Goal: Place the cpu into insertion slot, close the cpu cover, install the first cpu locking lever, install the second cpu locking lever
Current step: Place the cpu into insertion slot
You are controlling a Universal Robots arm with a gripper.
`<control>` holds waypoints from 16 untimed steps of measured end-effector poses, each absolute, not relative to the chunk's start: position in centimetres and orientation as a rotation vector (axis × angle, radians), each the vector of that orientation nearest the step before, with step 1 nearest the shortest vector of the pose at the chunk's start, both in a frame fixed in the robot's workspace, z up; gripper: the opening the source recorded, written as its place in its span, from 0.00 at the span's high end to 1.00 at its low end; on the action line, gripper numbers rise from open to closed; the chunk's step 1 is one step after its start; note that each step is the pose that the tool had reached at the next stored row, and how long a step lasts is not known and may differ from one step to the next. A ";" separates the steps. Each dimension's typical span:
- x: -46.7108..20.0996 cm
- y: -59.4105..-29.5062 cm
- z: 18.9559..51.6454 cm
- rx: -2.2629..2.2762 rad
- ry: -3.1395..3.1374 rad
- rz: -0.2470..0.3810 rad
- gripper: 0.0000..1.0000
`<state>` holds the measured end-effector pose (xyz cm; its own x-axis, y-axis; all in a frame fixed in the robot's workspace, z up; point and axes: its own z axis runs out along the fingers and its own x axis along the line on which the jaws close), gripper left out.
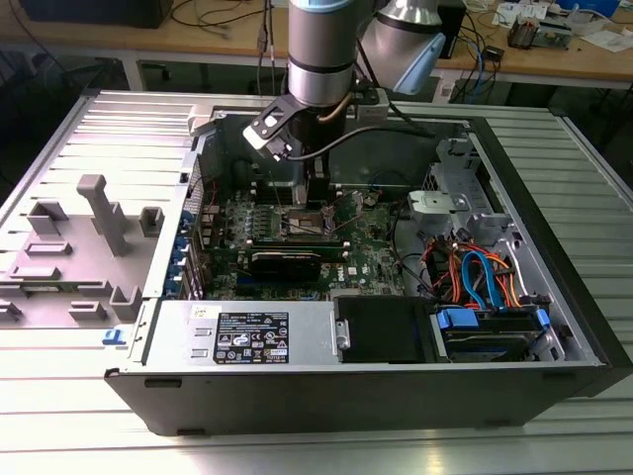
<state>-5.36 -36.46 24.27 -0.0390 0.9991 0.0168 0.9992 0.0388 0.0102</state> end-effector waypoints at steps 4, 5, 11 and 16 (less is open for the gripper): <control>-5.4 -36.5 23.3 -2.196 -2.241 -0.031 0.45; -5.4 -36.5 23.0 -2.196 -2.241 -0.031 0.45; -5.8 -36.5 21.9 -2.203 -2.247 -0.045 0.45; -5.9 -36.6 21.5 -2.205 -2.247 -0.043 0.45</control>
<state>-5.90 -36.57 21.53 -0.0192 0.9997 0.0147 0.9995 0.0188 0.0242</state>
